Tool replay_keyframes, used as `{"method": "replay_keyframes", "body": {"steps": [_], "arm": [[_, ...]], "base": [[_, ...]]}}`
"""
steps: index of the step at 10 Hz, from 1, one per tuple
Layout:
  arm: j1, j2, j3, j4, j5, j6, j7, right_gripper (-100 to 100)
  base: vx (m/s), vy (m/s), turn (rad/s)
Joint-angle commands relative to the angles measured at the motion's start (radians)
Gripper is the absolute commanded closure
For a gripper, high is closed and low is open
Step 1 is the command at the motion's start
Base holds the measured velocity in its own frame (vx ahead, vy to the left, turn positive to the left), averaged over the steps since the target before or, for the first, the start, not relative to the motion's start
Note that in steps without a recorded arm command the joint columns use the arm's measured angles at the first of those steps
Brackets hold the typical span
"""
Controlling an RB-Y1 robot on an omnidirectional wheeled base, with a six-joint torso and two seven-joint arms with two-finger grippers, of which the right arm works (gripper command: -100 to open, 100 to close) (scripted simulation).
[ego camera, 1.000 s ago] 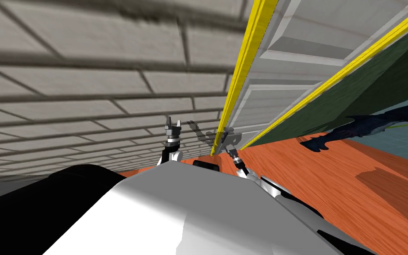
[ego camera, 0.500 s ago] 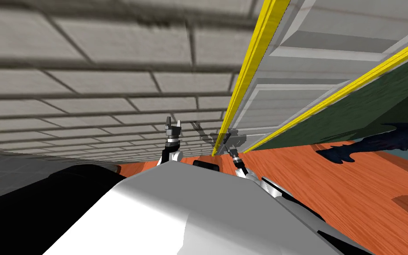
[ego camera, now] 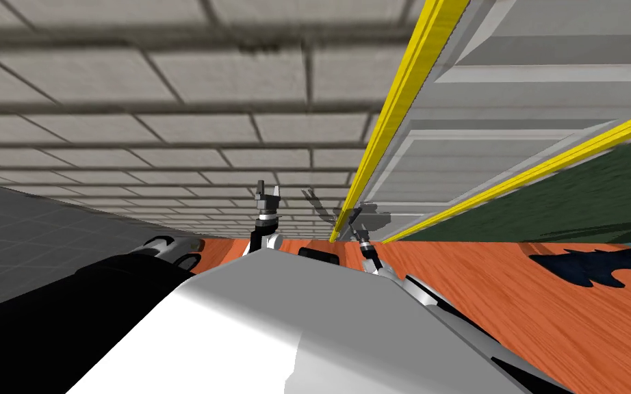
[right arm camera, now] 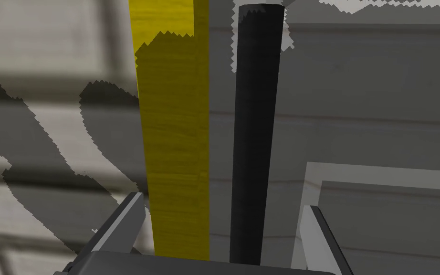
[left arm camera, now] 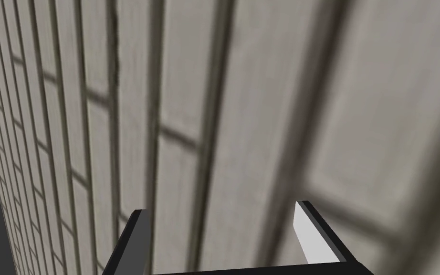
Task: Pull the door open
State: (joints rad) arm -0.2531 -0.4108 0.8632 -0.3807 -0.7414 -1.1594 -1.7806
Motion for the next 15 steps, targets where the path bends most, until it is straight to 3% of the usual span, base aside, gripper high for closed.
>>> {"method": "replay_keyframes", "body": {"steps": [1,7,8,15], "arm": [[0.015,0.001,-0.045,-0.028,0.004,0.021,0.025,-100],[0.047,0.029,-0.215,-0.069,0.023,0.079,0.092,-100],[0.047,0.029,-0.215,-0.069,0.023,0.079,0.092,-100],[0.086,0.062,-0.419,-0.117,0.047,0.149,0.173,-100]], "base": [[-0.035,-0.047,0.223],[-0.028,-0.048,0.206],[-0.023,-0.036,0.038],[-0.036,-0.048,0.198]]}}
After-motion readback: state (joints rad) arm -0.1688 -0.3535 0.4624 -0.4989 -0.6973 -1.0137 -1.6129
